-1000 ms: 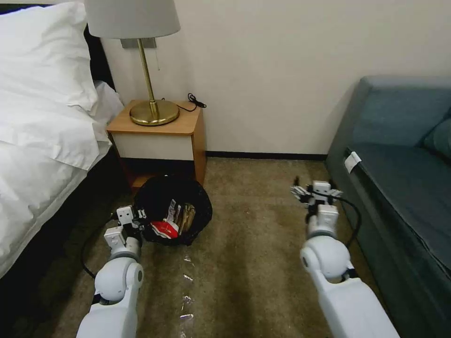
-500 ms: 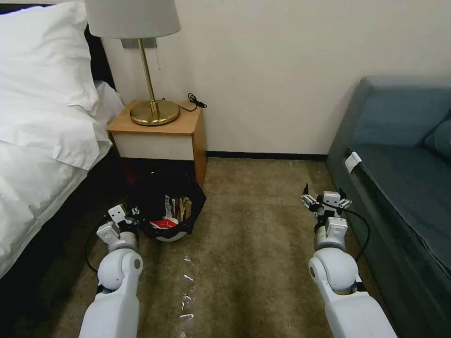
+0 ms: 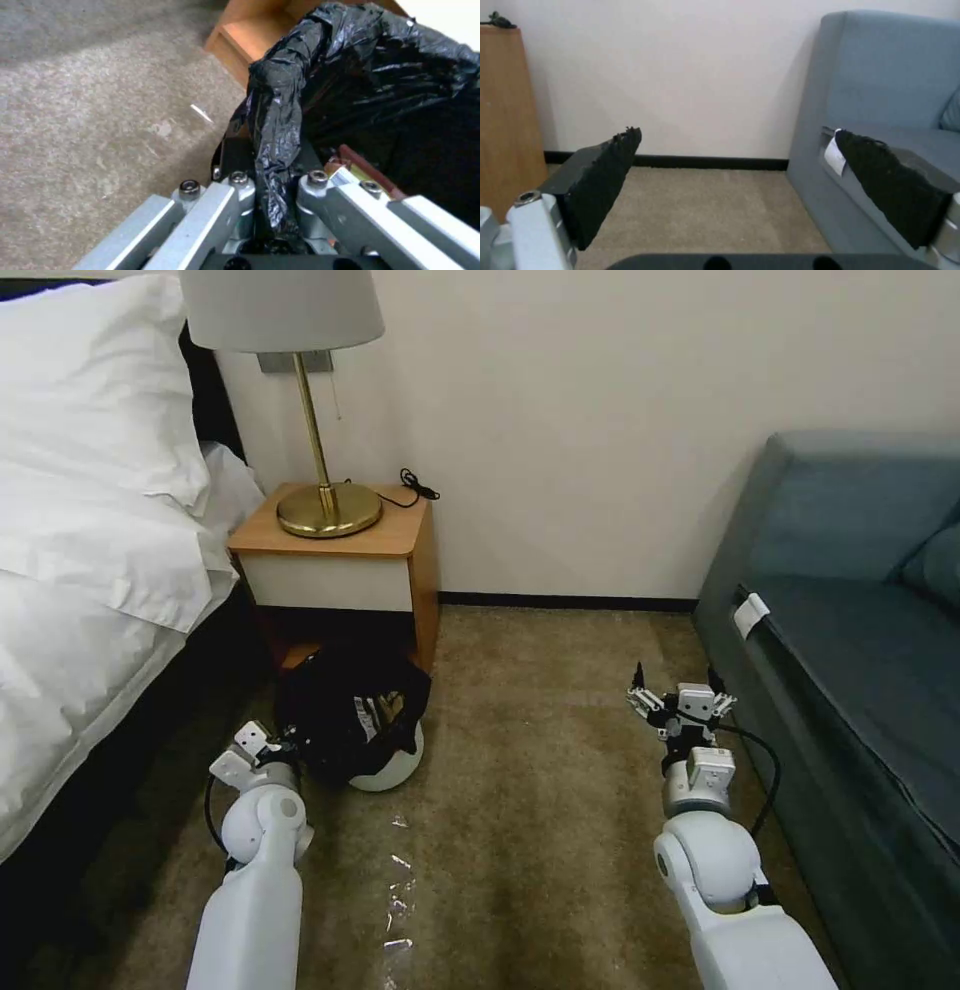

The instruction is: Pick up the trash bin, then pick up the garbage on the floor and place it into the trash bin.

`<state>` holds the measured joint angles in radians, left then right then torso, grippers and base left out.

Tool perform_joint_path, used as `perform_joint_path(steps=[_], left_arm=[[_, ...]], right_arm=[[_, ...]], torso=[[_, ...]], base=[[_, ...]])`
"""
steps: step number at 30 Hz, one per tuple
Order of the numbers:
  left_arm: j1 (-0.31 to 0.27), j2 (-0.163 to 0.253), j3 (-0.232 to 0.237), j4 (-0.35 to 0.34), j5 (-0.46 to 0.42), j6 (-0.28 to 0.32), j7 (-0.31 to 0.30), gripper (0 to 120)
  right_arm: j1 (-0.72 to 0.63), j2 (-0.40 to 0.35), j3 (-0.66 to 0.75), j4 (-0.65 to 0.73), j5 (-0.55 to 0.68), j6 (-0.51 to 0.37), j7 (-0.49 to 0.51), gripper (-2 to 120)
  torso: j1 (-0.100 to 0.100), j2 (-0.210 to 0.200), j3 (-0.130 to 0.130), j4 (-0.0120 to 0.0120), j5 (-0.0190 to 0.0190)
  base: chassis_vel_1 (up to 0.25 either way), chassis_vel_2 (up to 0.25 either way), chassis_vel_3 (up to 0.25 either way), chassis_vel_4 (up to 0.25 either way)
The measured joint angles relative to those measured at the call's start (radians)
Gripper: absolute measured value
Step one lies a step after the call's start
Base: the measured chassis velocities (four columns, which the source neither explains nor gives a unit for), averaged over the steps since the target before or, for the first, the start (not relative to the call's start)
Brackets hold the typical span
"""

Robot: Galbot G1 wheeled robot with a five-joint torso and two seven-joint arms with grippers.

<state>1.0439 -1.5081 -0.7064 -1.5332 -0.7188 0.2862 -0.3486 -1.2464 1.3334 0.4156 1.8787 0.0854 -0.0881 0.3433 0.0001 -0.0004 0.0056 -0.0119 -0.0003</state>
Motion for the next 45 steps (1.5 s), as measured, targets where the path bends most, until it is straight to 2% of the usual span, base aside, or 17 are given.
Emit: perform_joint_path(steps=[8, 10, 13, 17, 21, 23, 24, 26, 30, 32, 33, 35, 39, 41, 42, 44, 45], left_arm=[[-0.006, 0.005, -0.012, 0.013, 0.001, -0.001, 0.007, 4], [-0.005, 0.006, -0.012, 0.013, 0.0, -0.001, 0.012, 10], [-0.003, 0.006, -0.011, 0.007, 0.0, -0.001, 0.015, 19], [0.0, 0.005, -0.005, -0.018, 0.002, 0.003, 0.016, 39], [0.002, 0.006, -0.003, -0.028, 0.008, 0.004, 0.016, 48], [0.008, 0.008, 0.002, -0.049, 0.012, 0.008, 0.016, 61], [0.008, 0.008, 0.002, -0.049, 0.012, 0.008, 0.016, 61], [0.018, 0.009, 0.006, -0.076, 0.016, 0.011, 0.014, 72], [0.031, 0.011, 0.009, -0.098, 0.031, 0.012, 0.014, 82], [0.054, 0.018, 0.009, -0.129, 0.124, 0.005, 0.031, 94], [0.054, 0.018, 0.009, -0.129, 0.124, 0.005, 0.031, 94], [0.078, 0.033, 0.007, -0.167, 0.206, -0.003, 0.06, 99], [0.108, 0.052, 0.006, -0.22, 0.244, -0.003, 0.094, 100], [0.137, 0.076, -0.002, -0.27, 0.316, -0.013, 0.165, 100], [0.137, 0.076, -0.002, -0.27, 0.316, -0.013, 0.165, 100], [0.161, 0.107, -0.008, -0.311, 0.387, -0.029, 0.24, 100], [0.161, 0.107, -0.008, -0.311, 0.387, -0.029, 0.24, 100]], right_arm=[[-0.002, 0.011, -0.012, -0.014, -0.035, 0.032, -0.008, 99], [-0.002, 0.013, -0.013, -0.014, -0.035, 0.033, -0.008, 99], [-0.002, 0.014, -0.015, -0.014, -0.036, 0.034, -0.008, 99], [0.0, 0.018, -0.018, -0.018, -0.04, 0.042, -0.007, 99], [0.001, 0.02, -0.019, -0.018, -0.043, 0.046, -0.007, 99], [0.003, 0.022, -0.022, -0.017, -0.043, 0.046, -0.007, 99], [0.003, 0.022, -0.022, -0.017, -0.043, 0.046, -0.007, 99], [0.007, 0.023, -0.022, -0.014, -0.043, 0.046, -0.008, 99], [0.008, 0.024, -0.022, -0.014, -0.043, 0.046, -0.008, 99], [0.012, 0.025, -0.023, -0.012, -0.04, 0.046, -0.005, 99], [0.012, 0.025, -0.023, -0.012, -0.04, 0.046, -0.005, 99], [0.013, 0.024, -0.023, -0.008, -0.037, 0.046, 0.005, 99], [0.005, 0.018, -0.016, 0.001, -0.034, 0.044, 0.008, 100], [-0.001, 0.012, -0.001, 0.008, -0.032, 0.045, 0.013, 100], [-0.001, 0.012, -0.001, 0.008, -0.032, 0.045, 0.013, 100], [-0.007, 0.007, 0.019, 0.016, -0.025, 0.053, 0.024, 100], [-0.007, 0.007, 0.019, 0.016, -0.025, 0.053, 0.024, 100]], torso=[[0.0, 0.0, 0.0, -0.0001, 0.0001], [0.0, 0.0, 0.0, -0.0002, 0.0001], [0.0, 0.0, 0.0, -0.0002, 0.0002], [0.0, 0.0, 0.0, -0.0002, 0.0001], [0.0, 0.0, 0.0, -0.0002, 0.0001], [0.0, 0.0, 0.0, -0.0002, 0.0001], [0.0, 0.0, 0.0, -0.0002, 0.0001], [0.0, 0.0, 0.0, -0.0002, 0.0001], [0.0, 0.0, 0.0, -0.0002, 0.0001], [0.0, 0.0, 0.0, -0.0002, 0.0001], [0.0, 0.0, 0.0, -0.0002, 0.0001], [0.0, 0.0, 0.0, 0.0, 0.0001], [0.0, 0.0, 0.0, 0.0, 0.0001], [0.0, 0.0, 0.0, -0.0002, 0.0002], [0.0, 0.0, 0.0, -0.0002, 0.0002], [0.0, 0.0, 0.0, 0.0, 0.0], [0.0, 0.0, 0.0, 0.0, 0.0]], base=[[0.0, 0.0, 0.0, 0.0], [0.0, 0.0, 0.0, 0.0], [0.0, 0.0, 0.0, 0.0], [0.0, 0.0, 0.0, 0.0], [0.0, 0.0, 0.0, 0.0], [0.0, 0.0, 0.0, 0.0], [0.0, 0.0, 0.0, 0.0], [0.0, 0.0, 0.0, 0.0], [0.0, 0.0, 0.0, 0.0], [0.0, 0.0, 0.0, 0.0], [0.0, 0.0, 0.0, 0.0], [0.0, 0.0, 0.0, 0.0], [0.0, 0.0, 0.0, 0.0], [0.0, 0.0, 0.0, 0.0], [0.0, 0.0, 0.0, 0.0], [0.0, 0.0, 0.0, 0.0], [0.0, 0.0, 0.0, 0.0]])
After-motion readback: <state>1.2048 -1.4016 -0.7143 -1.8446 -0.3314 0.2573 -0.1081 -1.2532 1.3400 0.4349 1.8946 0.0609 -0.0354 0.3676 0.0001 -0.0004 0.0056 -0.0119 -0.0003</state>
